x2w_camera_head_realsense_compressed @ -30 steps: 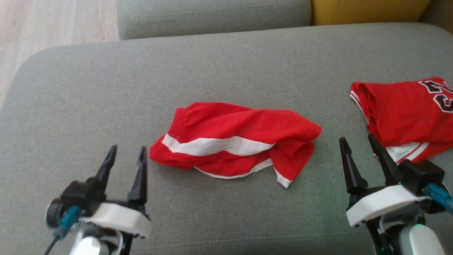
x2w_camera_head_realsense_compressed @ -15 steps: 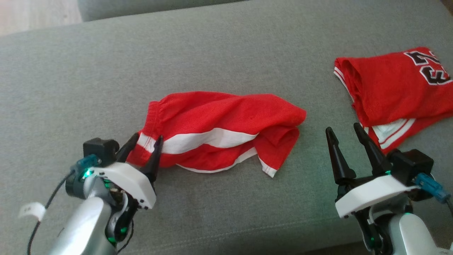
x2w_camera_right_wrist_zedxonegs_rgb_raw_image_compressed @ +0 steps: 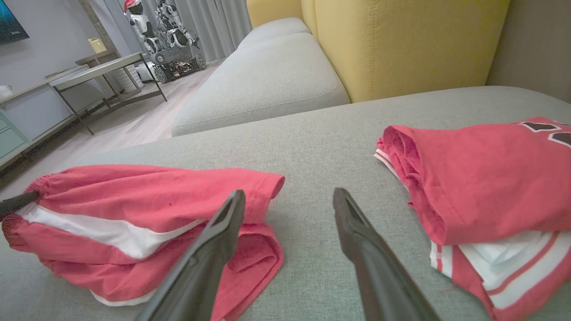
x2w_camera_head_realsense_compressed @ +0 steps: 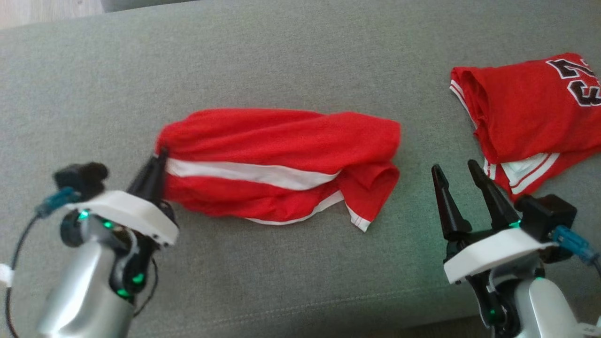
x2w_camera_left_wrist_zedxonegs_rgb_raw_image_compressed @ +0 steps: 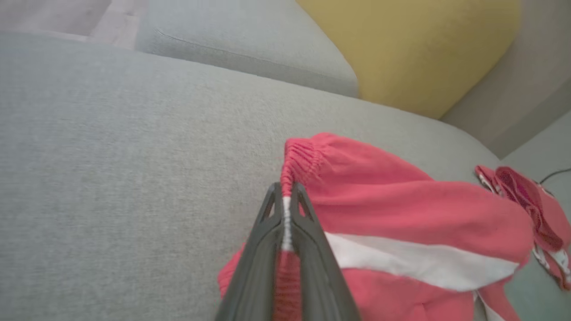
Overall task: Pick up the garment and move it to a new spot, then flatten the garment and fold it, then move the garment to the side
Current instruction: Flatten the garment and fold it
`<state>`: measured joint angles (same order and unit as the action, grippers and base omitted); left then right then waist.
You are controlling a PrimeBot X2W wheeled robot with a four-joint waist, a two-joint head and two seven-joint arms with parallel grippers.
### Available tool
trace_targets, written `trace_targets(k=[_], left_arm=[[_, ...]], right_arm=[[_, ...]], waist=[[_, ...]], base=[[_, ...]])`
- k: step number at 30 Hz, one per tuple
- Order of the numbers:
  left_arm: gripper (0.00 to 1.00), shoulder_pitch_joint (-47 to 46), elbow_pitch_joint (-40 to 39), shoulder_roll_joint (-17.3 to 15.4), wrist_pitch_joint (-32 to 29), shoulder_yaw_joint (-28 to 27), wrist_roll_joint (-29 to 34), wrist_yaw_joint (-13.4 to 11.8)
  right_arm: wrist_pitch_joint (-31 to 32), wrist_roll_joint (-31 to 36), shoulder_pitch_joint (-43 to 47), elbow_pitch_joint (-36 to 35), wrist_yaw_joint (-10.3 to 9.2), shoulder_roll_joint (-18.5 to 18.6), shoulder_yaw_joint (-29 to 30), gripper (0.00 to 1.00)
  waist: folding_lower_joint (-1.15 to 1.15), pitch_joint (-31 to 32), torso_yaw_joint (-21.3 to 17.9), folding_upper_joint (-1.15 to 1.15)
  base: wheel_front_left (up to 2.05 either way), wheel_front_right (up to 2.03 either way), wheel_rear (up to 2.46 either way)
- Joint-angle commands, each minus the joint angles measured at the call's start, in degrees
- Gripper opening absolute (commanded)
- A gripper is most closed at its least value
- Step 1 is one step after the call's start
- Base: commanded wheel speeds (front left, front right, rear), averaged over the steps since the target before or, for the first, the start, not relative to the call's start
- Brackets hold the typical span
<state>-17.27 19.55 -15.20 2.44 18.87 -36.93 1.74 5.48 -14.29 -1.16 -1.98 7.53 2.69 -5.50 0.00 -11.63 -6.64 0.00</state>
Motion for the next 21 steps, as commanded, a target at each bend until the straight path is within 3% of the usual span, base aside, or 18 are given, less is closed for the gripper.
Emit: trace_targets(k=[1, 7, 11, 12, 13, 14, 21], left_arm=[[0.0, -3.57, -1.29, -1.35, 1.34, -3.81, -1.06, -0.72], [0.0, -2.96, 1.78, -2.04, 3.71, -8.25, -3.58, -2.88], [0.0, -1.56, 2.58, -2.02, 4.32, -8.33, -4.0, -2.62], [0.04, -1.23, 2.6, -1.92, 4.51, -8.06, -3.84, -2.56], [0.49, -0.88, 2.59, -1.72, 4.72, -7.8, -3.72, -2.56], [1.0, -0.49, 2.54, -1.57, 4.94, -7.52, -3.48, -2.67], [1.0, 2.58, -0.18, -1.84, 9.08, -5.95, 0.99, -5.28]], right_arm=[[-0.55, -0.59, -2.62, -1.78, -0.04, 0.19, -1.66, 1.0], [-0.36, -1.02, -3.01, -1.29, -0.04, 0.19, -1.7, 1.0], [-0.47, -1.03, -3.01, -1.35, -0.04, 0.19, -1.48, 1.0], [-0.54, -1.05, -3.06, -1.33, -0.04, 0.19, -1.39, 1.0], [-0.62, -1.05, -3.13, -1.3, -0.04, 0.19, -1.3, 1.0], [-0.66, -1.05, -3.23, -1.24, -0.04, 0.19, -1.23, 1.0], [-0.93, -0.5, -4.05, -1.07, -0.04, 0.19, -1.17, 1.0]], waist=[[0.0, -0.28, 0.22, 0.0], [0.0, -1.3, 0.28, 0.0], [0.0, -1.84, 0.42, 0.0], [0.0, -1.93, 0.51, 0.0], [0.0, -1.97, 0.63, 0.0], [0.0, -1.98, 0.76, 0.0], [0.0, -1.0, 1.89, 0.0]], base=[[0.0, 0.0, 0.0], [0.0, 0.0, 0.0], [0.0, 0.0, 0.0], [0.0, 0.0, 0.0], [0.0, 0.0, 0.0], [0.0, 0.0, 0.0], [0.0, 0.0, 0.0]])
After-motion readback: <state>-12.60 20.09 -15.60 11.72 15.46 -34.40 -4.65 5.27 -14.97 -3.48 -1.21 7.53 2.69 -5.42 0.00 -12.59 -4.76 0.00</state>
